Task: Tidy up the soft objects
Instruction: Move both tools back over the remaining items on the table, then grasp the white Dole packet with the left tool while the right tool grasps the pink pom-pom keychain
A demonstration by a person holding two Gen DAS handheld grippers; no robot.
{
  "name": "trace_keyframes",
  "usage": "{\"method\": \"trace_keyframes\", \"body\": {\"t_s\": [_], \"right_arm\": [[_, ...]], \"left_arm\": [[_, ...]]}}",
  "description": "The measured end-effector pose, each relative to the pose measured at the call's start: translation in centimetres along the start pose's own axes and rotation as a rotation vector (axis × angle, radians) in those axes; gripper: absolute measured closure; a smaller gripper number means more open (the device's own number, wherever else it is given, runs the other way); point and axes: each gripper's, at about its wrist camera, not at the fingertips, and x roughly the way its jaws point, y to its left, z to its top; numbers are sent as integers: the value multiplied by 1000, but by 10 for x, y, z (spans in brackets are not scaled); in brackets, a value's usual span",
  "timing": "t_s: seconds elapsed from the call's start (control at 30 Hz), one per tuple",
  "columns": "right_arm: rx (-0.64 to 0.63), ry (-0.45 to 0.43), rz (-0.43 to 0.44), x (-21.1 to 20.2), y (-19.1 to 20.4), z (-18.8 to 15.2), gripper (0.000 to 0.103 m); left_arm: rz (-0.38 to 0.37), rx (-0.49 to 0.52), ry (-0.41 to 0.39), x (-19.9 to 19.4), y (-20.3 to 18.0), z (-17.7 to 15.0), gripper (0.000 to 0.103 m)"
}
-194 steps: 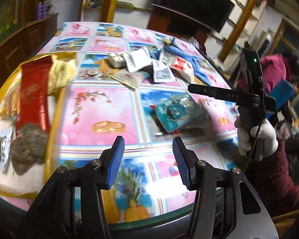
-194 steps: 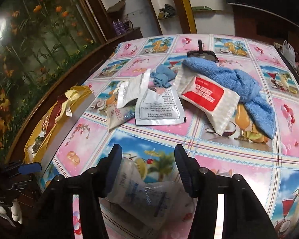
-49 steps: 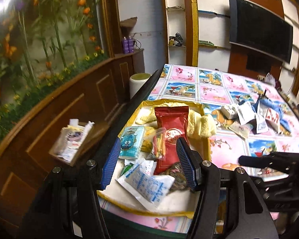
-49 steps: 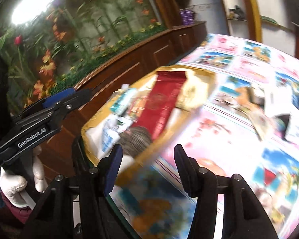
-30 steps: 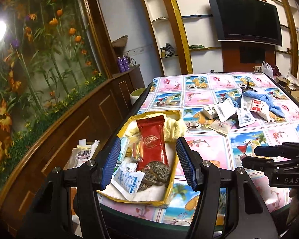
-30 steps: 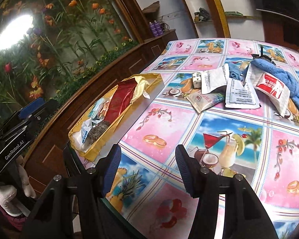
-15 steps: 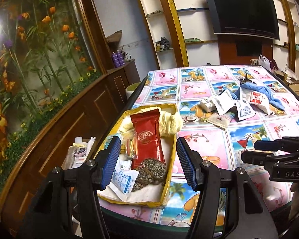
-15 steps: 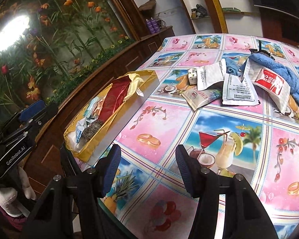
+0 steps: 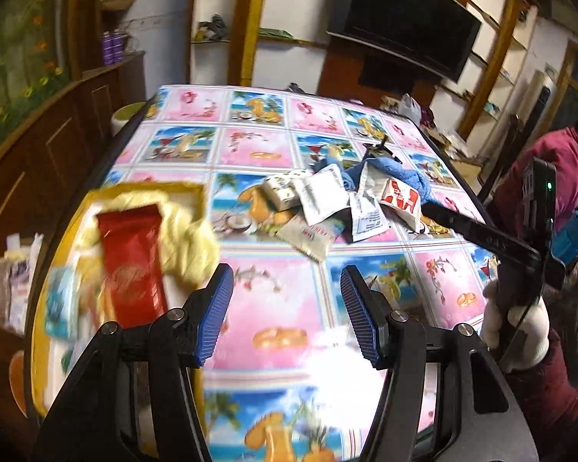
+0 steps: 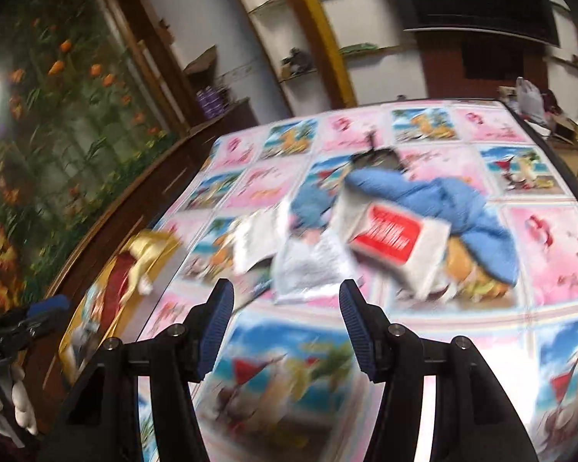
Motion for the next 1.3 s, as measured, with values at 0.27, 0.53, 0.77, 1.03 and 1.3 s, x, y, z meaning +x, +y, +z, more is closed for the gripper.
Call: {"method": "trace_keyframes", "body": {"t_s": [0.27,0.53,0.77,1.03,1.3], "right_arm": [[125,25,14,25,-55,10,46],[256,51,61,25,-78,10,46],[296,67,71,29,-84,11,46],[271,85,45,35,-83,10,46],[246,101,26,39,-81,5,46]], "left_arm": [[-46,-124,96,100,-5,67,45],[118,-247,133,213,15,123,45],[15,-112,281,218,-12,88,43],[-191,-65,235,135,-40,42,43],[-167,35,130,76,-48,-28,41]]}}
